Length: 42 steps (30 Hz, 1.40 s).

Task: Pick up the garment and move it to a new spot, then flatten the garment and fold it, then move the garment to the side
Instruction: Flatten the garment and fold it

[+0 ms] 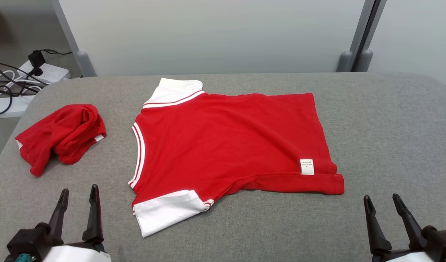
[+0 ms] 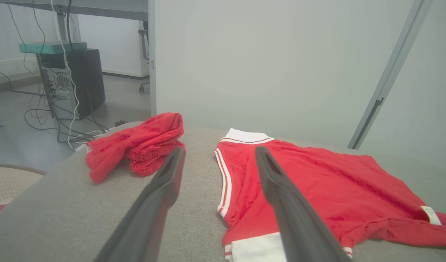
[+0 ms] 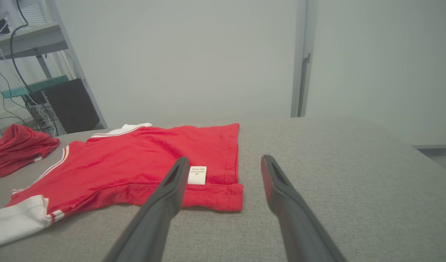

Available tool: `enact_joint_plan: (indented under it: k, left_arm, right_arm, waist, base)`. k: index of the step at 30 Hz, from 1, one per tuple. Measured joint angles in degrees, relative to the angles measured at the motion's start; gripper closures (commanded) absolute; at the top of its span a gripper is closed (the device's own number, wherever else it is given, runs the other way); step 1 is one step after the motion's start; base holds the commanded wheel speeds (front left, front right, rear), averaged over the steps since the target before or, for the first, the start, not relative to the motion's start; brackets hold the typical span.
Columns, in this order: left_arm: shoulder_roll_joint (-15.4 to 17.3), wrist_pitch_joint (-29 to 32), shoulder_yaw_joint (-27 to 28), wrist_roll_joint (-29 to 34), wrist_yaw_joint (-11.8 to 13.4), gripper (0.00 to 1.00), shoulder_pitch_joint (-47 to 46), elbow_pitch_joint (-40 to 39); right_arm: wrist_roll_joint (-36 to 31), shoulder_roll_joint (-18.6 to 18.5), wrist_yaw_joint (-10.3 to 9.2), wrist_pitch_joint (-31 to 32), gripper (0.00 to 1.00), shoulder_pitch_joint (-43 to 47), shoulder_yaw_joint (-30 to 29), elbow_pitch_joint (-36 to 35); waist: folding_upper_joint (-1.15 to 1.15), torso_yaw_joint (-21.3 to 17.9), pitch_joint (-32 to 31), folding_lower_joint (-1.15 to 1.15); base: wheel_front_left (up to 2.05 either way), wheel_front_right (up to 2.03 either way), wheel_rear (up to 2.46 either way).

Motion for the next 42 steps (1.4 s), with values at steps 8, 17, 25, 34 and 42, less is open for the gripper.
enact_joint_plan:
  k: [8, 17, 25, 34, 42]
  left_arm:
    - [-3.5, 0.0, 3.5, 7.9, -5.0, 0.0, 0.8, 2.8]
    - [-5.2, 0.0, 4.4, 12.4, -7.9, 0.0, 0.8, 6.1]
    - [-6.6, 0.0, 6.0, 13.4, -9.6, 0.0, 0.8, 8.1]
    - [-7.5, 0.0, 7.5, 14.0, -11.0, 0.0, 0.7, 9.5]
    - [-8.3, 0.0, 8.7, 15.1, -12.0, 0.0, 0.6, 10.1]
  right_arm:
    - [-2.0, 1.1, 0.0, 0.0, 0.0, 1.2, -0.5, -0.2]
    - [-3.0, 1.7, 0.0, 0.0, 0.0, 2.3, -0.4, -0.1]
    - [-3.0, 2.4, 0.0, 0.1, 0.0, 2.2, -0.3, 0.0]
    - [-3.0, 2.4, 0.0, 0.1, 0.0, 2.2, -0.3, 0.1]
    - [-3.0, 2.5, 0.0, 0.0, 0.0, 2.2, -0.2, 0.2]
  waist:
    - [0.0, 0.4, -0.9, 0.0]
    - [0.0, 0.2, -1.2, 0.0]
    - [0.0, 0.2, -0.9, 0.0]
    - [0.0, 0.0, -0.5, 0.0]
    - [0.0, 0.0, 0.0, 0.0]
  base:
    - [0.0, 0.0, 0.0]
    - [0.0, 0.0, 0.0]
    - [0.0, 0.0, 0.0]
    - [0.0, 0.0, 0.0]
    - [0.0, 0.0, 0.0]
